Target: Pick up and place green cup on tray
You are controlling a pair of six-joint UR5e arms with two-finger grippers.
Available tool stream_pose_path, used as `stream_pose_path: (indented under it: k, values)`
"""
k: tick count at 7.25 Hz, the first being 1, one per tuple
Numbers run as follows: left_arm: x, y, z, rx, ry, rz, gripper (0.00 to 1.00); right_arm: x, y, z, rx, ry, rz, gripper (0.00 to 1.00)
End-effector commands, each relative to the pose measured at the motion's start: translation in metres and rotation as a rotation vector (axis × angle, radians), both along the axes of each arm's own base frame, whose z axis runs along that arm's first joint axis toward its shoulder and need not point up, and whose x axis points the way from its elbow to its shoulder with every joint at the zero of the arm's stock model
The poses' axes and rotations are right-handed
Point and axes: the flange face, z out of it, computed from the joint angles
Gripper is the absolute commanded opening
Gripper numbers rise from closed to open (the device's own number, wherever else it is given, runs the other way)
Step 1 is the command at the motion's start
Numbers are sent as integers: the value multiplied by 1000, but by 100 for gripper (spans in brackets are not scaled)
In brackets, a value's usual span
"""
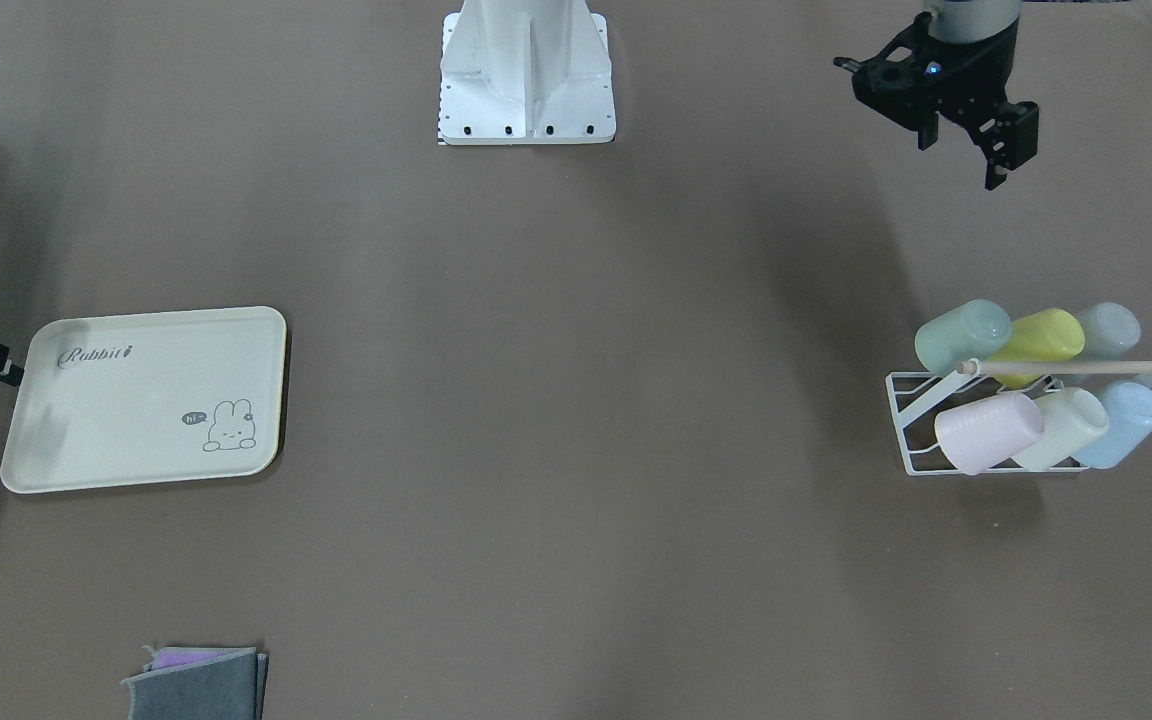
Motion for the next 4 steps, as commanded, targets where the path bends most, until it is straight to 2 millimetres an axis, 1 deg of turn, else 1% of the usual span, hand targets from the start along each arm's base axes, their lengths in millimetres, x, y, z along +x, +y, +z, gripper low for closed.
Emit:
stream_pose_path:
  k: [1, 2, 3, 4]
  values:
    - [21, 45, 34, 201, -68, 84, 98, -14, 1, 0, 12, 12, -12, 81]
    - [31, 65, 46, 284, -111, 129, 98, -20, -2, 1, 14, 15, -17, 72]
    - [42, 83, 54, 353, -159, 177, 98, -23, -5, 0, 15, 15, -20, 61]
    - [47, 94, 60, 432, -222, 232, 98, -23, -6, 0, 15, 14, -20, 54]
